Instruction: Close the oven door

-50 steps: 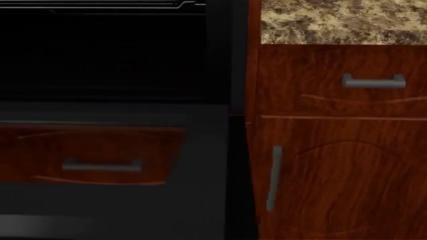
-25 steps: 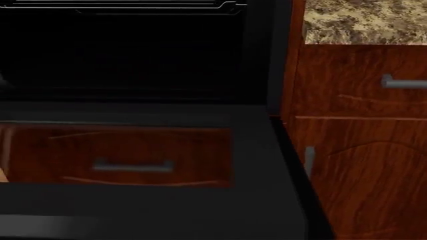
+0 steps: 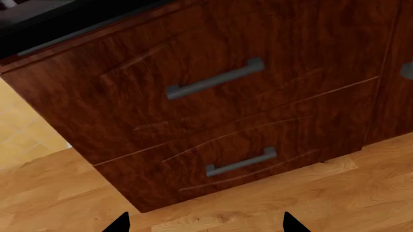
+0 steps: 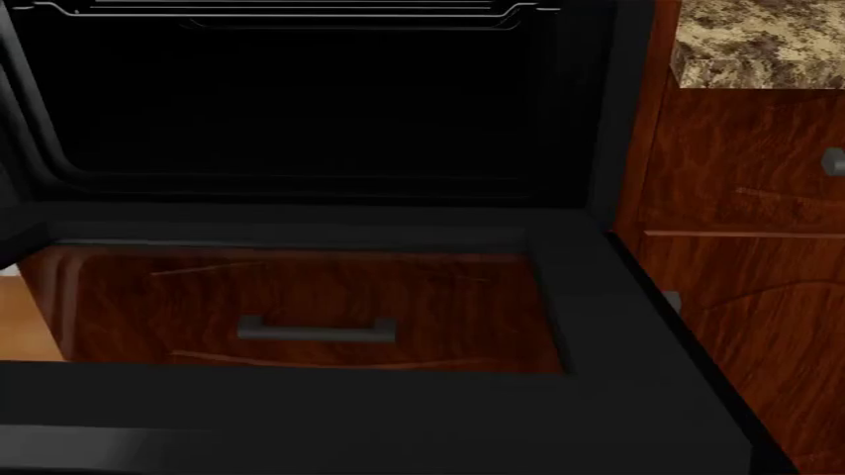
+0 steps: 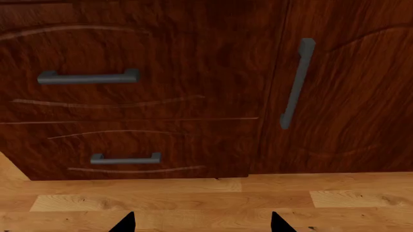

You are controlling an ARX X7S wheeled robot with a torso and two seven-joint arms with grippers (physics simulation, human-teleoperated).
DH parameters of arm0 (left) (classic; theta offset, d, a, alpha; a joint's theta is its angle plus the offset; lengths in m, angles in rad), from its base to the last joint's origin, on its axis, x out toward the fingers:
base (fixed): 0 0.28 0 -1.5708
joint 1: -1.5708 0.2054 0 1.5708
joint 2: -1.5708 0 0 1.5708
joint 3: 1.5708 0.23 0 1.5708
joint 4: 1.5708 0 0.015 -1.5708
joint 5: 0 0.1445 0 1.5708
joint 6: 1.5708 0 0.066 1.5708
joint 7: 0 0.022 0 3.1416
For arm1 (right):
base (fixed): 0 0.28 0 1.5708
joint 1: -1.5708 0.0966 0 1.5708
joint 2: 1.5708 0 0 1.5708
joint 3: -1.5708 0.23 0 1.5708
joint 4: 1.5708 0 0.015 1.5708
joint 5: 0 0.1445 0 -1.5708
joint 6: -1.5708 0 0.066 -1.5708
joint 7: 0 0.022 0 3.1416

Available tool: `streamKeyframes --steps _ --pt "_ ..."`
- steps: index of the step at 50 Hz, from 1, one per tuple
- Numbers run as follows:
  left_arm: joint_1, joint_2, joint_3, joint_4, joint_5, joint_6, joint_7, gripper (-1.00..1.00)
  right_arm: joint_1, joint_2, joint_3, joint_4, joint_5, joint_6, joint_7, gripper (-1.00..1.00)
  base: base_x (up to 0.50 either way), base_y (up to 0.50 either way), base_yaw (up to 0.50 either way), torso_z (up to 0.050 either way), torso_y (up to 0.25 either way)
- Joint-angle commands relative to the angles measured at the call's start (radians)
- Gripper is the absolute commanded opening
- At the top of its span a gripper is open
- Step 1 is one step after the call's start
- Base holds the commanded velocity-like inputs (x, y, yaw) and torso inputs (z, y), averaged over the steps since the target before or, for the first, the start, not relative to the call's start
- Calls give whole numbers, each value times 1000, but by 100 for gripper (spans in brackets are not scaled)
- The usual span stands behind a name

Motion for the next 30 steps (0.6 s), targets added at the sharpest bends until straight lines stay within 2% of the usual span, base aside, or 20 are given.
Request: streamKeyframes --steps 1,9,12,13,14,16,17,19,20,21,22,23,24,25,26,27,28,29,30 --pt "5 -5 7 29 -2 -17 -3 100 -1 4 1 -8 12 2 0 100 0 0 0 0 0" --pt "2 -2 10 8 -2 4 -2 100 -3 8 -2 -24 15 9 4 100 0 0 0 0 0" --pt "11 -11 11 52 -5 -29 -6 100 -2 8 -3 -17 14 4 4 100 0 0 0 0 0" --pt "-11 12 14 -64 3 59 0 100 -2 8 -4 -17 13 4 5 100 0 0 0 0 0" --pt "5 -7 12 28 -4 -9 -4 100 -2 8 -5 -18 11 4 6 100 0 0 0 0 0" --pt "10 -12 12 50 -7 -24 -5 100 -1 8 -9 -17 9 4 7 100 0 0 0 0 0" --pt "-16 16 15 -86 2 75 1 100 0 7 -9 -12 8 1 6 100 0 0 0 0 0" --pt "6 -10 12 39 -7 -17 -6 100 2 6 -9 -6 7 -2 6 100 0 0 0 0 0" --pt "2 -6 12 16 -6 3 -7 100 1 7 -13 -7 2 -3 10 100 0 0 0 0 0" --pt "-17 14 14 -87 0 81 -2 100 0 7 -15 -7 0 -3 11 100 82 152 0 0 0" --pt "2 -6 12 15 -7 6 -7 100 -1 8 -14 -9 2 -4 10 100 86 152 0 0 0" --pt "-13 11 15 -72 -1 69 -3 100 0 8 -13 -6 3 -4 10 100 82 156 0 0 0" --pt "4 -9 13 31 -9 -10 -8 100 0 9 -13 -7 4 -3 11 100 82 160 0 0 0" --pt "6 -12 14 43 -10 -18 -9 100 1 9 -15 -6 -1 -3 15 100 86 156 0 0 0" --pt "5 -11 13 37 -11 -14 -7 100 1 8 -15 -5 3 -4 12 100 90 188 0 0 0" --pt "-25 21 19 -113 1 102 -1 100 4 6 -16 3 0 -7 13 100 102 203 0 0 0" --pt "-3 -5 16 4 -8 6 -8 100 6 4 -18 7 0 -7 11 100 105 207 0 0 0" --pt "9 -15 15 53 -12 -24 -12 100 3 5 -18 0 2 -6 11 100 105 207 0 0 0" --pt "5 -10 14 21 -12 3 -9 100 3 6 -18 -1 3 -6 11 100 102 211 0 0 0"
